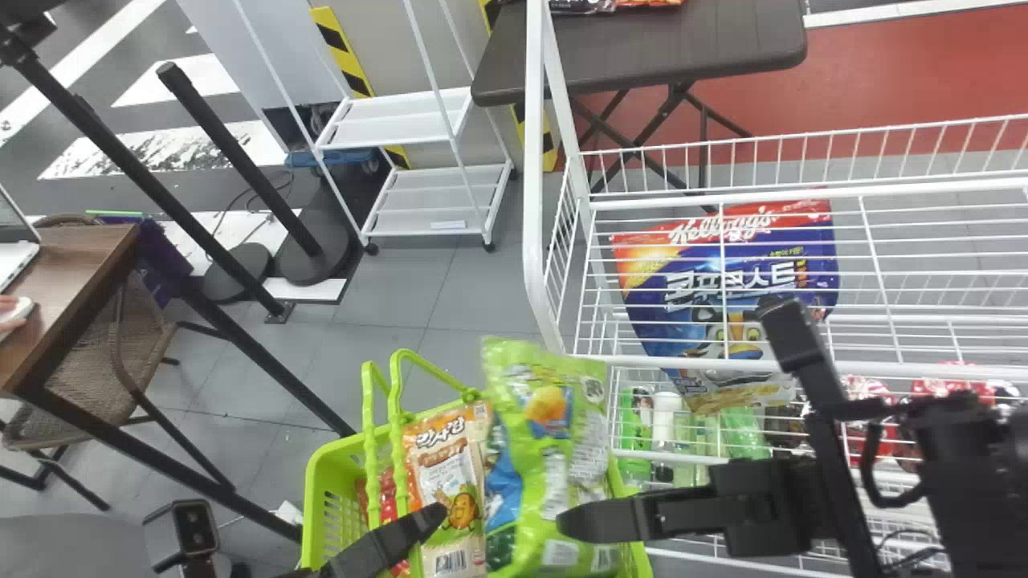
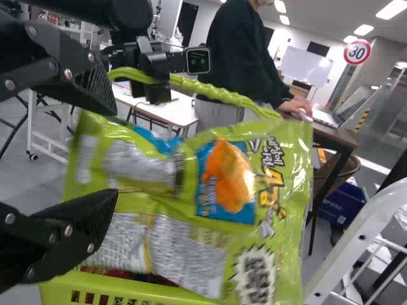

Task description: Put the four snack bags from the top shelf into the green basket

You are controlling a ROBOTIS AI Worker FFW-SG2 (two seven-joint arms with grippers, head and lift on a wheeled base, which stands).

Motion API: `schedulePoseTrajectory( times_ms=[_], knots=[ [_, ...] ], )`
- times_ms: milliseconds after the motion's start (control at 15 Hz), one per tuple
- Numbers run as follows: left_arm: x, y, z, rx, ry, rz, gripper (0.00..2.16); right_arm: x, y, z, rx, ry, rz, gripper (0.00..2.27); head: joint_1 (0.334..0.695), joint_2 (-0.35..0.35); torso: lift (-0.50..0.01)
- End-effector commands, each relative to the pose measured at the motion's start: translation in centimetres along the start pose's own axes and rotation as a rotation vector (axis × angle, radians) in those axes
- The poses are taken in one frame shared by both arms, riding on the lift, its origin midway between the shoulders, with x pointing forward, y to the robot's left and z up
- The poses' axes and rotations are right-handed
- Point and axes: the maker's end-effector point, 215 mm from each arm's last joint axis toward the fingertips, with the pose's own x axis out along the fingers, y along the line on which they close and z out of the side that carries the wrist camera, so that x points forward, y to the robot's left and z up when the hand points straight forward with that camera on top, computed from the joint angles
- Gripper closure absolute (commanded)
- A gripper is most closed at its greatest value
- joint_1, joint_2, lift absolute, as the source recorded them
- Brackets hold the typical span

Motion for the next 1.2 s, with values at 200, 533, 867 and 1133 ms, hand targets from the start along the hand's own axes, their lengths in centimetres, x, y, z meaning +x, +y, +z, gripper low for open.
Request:
schedulePoseTrajectory(
  times_ms=[200, 533, 867, 1133],
  knots=[
    [0.1, -0.2, 0.0, 0.002, -0.003, -0.012, 2.15, -5.2, -2.5, 4.4, -0.061, -0.229, -0.147, 0.04, 0.695, 0.350, 0.000],
    [0.2, -0.3, 0.1, 0.001, -0.003, -0.018, 2.15, -15.9, -13.2, 12.5, -0.413, -0.680, -0.865, 0.04, 0.695, 0.350, 0.000],
    [0.2, -0.3, 0.0, 0.000, -0.003, -0.018, 2.15, -20.0, -14.5, 11.9, -0.615, -0.844, -1.099, 0.04, 0.695, 0.344, 0.000],
    [0.2, -0.3, 0.0, 0.000, -0.003, -0.018, 2.15, -24.8, -14.8, 8.8, -0.623, -0.945, -1.156, 0.04, 0.695, 0.286, 0.000]
  ],
)
